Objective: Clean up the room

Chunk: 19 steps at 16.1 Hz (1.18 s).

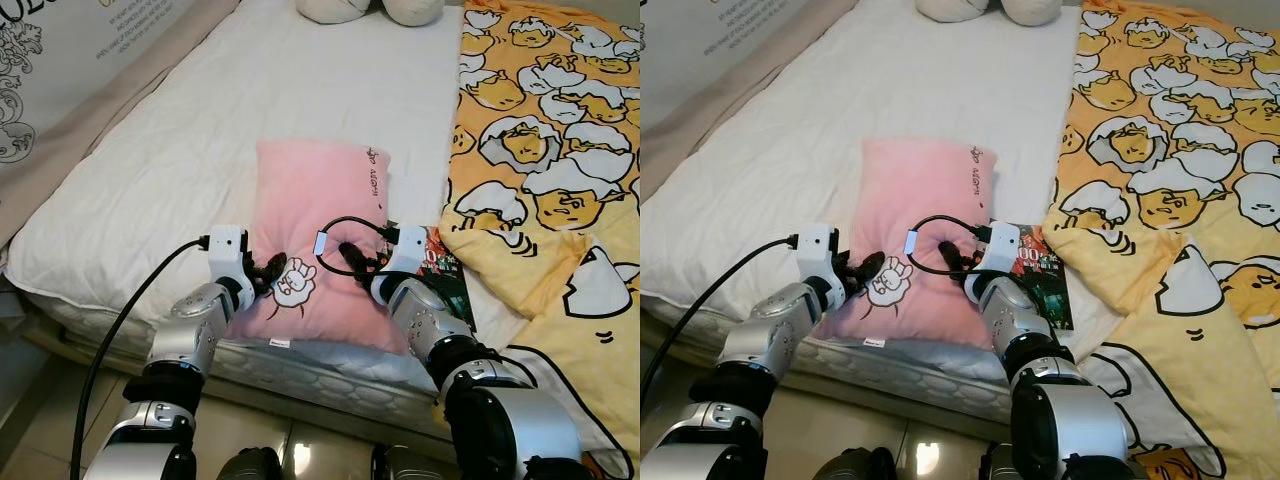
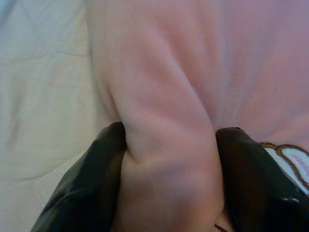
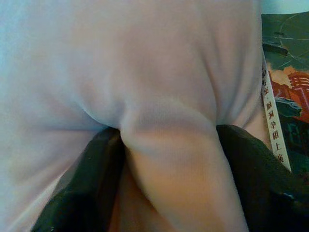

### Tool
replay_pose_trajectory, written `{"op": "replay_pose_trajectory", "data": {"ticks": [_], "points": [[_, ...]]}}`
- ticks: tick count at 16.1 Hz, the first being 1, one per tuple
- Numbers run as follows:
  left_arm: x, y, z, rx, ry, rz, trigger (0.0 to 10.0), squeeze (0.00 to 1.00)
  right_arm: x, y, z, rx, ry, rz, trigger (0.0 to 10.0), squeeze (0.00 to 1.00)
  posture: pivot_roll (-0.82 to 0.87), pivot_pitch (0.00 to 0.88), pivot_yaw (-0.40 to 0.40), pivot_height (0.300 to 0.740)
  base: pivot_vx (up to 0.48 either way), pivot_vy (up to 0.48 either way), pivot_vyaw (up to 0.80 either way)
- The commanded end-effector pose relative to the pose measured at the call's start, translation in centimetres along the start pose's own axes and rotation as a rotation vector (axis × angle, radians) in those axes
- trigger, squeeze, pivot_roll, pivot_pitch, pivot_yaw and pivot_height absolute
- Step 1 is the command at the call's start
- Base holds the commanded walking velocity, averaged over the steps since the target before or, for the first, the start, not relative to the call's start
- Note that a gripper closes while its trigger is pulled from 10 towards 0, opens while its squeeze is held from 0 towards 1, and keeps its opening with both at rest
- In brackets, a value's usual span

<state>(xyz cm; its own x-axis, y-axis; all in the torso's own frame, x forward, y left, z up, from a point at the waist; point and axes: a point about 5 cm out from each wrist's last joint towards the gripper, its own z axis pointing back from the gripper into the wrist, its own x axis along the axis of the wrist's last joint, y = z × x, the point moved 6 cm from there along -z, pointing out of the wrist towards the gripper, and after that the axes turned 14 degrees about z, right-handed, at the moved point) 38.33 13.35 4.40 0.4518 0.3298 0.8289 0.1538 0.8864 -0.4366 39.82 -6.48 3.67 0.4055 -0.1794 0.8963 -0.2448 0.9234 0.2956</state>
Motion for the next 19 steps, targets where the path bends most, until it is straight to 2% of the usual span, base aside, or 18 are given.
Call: {"op": "replay_pose_trajectory", "data": {"ticks": [1,2,3,4,6,7,8,9,11,13,14,15,16,17,18,19], "points": [[-1.4,0.6,0.0,0.02,0.056,-0.029,0.0,0.0,-0.9,-0.1,0.2,-0.001,0.021,-0.009,0.0,0.0,-0.1,0.107,0.017,0.74,0.0,0.0,0.0],[-1.3,0.8,0.0,0.026,0.059,-0.153,0.0,0.0,-0.9,-0.5,0.4,-0.008,0.01,0.035,0.0,0.0,-0.11,0.096,0.016,0.74,0.0,0.0,0.0],[-1.2,0.7,0.0,0.019,0.054,-0.161,0.0,0.0,-0.8,-0.7,0.5,-0.01,0.002,0.057,0.0,0.0,-0.11,0.095,0.017,0.74,0.0,0.0,0.0],[-0.9,0.3,-0.2,0.0,0.04,-0.127,0.0,0.0,-0.7,-1.0,0.7,-0.006,-0.01,0.094,0.0,0.0,-0.11,0.084,0.021,0.74,0.0,0.0,0.0],[-0.6,0.3,-0.5,0.001,0.033,-0.09,0.0,0.0,-0.2,-1.3,0.8,-0.016,-0.032,0.107,0.0,0.0,-0.13,0.06,0.028,0.74,0.0,0.0,0.0],[-0.1,0.2,-0.7,-0.005,0.017,-0.025,0.0,0.0,0.1,-1.6,0.9,-0.032,-0.047,0.104,0.0,0.0,-0.14,0.046,0.035,0.74,0.0,0.0,0.0],[0.7,0.1,-0.9,-0.014,-0.01,0.083,0.0,0.0,0.1,-1.8,1.0,-0.039,-0.054,0.1,0.0,0.0,-0.14,0.039,0.04,0.74,0.0,0.0,0.0],[1.3,-0.1,-1.1,-0.029,-0.019,0.098,0.0,0.0,-0.2,-2.3,1.3,-0.056,-0.062,0.089,0.0,0.0,-0.15,0.033,0.05,0.74,0.0,0.0,0.0],[1.7,-0.6,-1.3,-0.043,-0.021,0.038,0.0,0.0,-0.5,-2.5,1.5,-0.067,-0.071,0.078,0.0,0.0,-0.15,0.027,0.059,0.74,0.0,0.0,0.0],[2.2,-2.1,-1.4,-0.123,-0.032,-0.126,0.0,0.0,0.0,-2.5,1.7,-0.076,-0.099,0.104,0.0,0.0,-0.16,0.03,0.069,0.74,0.0,0.0,0.0],[2.4,-2.6,-1.5,-0.134,-0.044,-0.138,0.0,0.0,0.5,-2.7,1.8,-0.088,-0.117,0.128,0.0,0.0,-0.16,0.033,0.072,0.74,0.0,0.0,0.0],[2.8,-3.1,-1.6,-0.15,-0.06,-0.149,0.0,0.0,1.1,-2.9,2.0,-0.103,-0.138,0.159,0.0,0.0,-0.16,0.033,0.072,0.74,0.0,0.0,0.0],[4.5,-4.4,-1.6,-0.179,-0.139,-0.126,0.0,0.0,3.2,-3.2,2.2,-0.134,-0.209,0.218,0.0,0.0,-0.17,0.028,0.077,0.74,0.0,0.0,0.0],[7.1,-5.5,-1.5,-0.203,-0.239,-0.111,0.0,0.0,6.6,-3.1,2.7,-0.16,-0.318,0.272,0.0,0.0,-0.18,0.015,0.082,0.74,0.0,0.0,0.0],[7.6,-5.7,-1.4,-0.21,-0.258,-0.11,0.0,0.0,7.2,-3.0,2.8,-0.164,-0.339,0.282,0.0,0.0,-0.18,0.015,0.082,0.74,0.0,0.0,0.0],[9.7,-6.4,-1.1,-0.225,-0.321,-0.128,0.0,0.0,9.4,-2.6,3.2,-0.166,-0.409,0.301,0.0,0.0,-0.18,0.0,0.084,0.74,0.0,0.0,0.0]]}}
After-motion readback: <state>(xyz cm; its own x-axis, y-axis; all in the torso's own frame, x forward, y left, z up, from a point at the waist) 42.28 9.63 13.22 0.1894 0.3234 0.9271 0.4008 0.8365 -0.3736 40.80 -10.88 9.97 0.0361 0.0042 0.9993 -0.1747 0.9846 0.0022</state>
